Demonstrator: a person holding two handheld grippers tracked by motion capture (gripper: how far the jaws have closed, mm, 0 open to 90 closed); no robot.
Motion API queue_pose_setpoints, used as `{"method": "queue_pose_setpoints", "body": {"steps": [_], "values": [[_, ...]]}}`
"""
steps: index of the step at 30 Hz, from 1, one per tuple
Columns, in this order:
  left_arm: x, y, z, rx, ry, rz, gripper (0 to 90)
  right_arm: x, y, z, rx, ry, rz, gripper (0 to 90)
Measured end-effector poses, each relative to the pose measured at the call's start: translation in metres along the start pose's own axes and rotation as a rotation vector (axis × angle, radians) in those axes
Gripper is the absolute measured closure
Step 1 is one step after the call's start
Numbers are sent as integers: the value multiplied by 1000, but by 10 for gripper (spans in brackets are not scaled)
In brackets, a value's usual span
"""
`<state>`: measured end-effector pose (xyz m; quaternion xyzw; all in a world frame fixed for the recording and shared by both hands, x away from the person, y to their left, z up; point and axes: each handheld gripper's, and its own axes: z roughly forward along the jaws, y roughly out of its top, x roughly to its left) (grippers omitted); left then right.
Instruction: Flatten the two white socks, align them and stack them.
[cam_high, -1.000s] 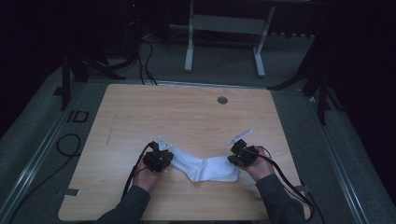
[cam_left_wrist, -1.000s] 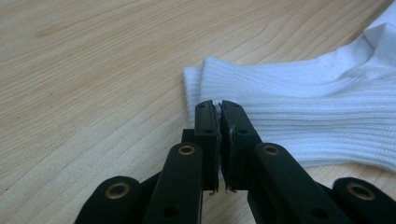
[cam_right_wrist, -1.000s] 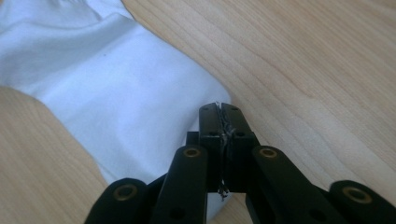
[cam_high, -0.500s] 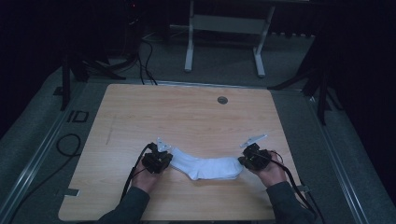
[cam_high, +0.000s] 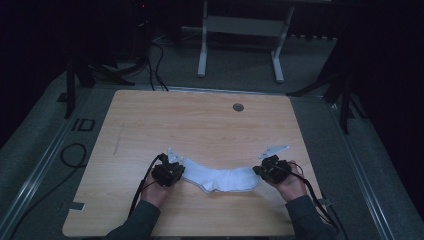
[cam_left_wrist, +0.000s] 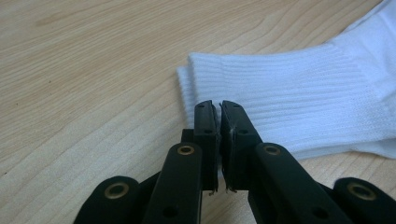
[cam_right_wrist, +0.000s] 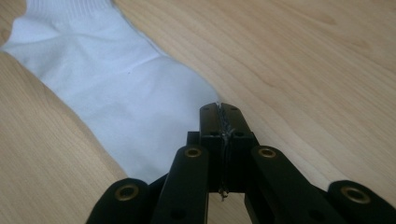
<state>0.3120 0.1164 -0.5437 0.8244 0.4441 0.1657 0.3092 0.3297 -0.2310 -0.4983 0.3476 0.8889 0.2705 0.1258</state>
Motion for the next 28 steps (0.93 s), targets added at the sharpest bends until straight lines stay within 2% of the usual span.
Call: {"method": "queue_pose_setpoints", "body": {"steps": [1, 3, 9, 12, 17, 20, 22, 28], "values": [[0, 0, 0, 0, 0, 1, 852, 0, 0, 3, 9, 2, -12, 876], [0, 0, 0, 0, -1, 2, 845, 0, 0, 7, 33, 6, -13, 750], [-2, 0, -2, -16, -11, -3, 770, -7, 1, -1, -12, -36, 24, 601], [-2, 0, -2, -20, -13, 2, 715, -13, 0, -6, -41, -58, 58, 569], [1, 0, -6, -30, -12, -12, 689, -22, -1, -10, -53, -74, 90, 537], [3, 0, -8, -39, -7, -20, 685, -27, -2, -9, -58, -72, 104, 531], [8, 0, -12, -47, -4, -35, 681, -33, -2, -9, -66, -63, 132, 529], [19, -1, -16, -53, 7, -60, 677, -37, -2, -7, -66, -64, 145, 526]]}}
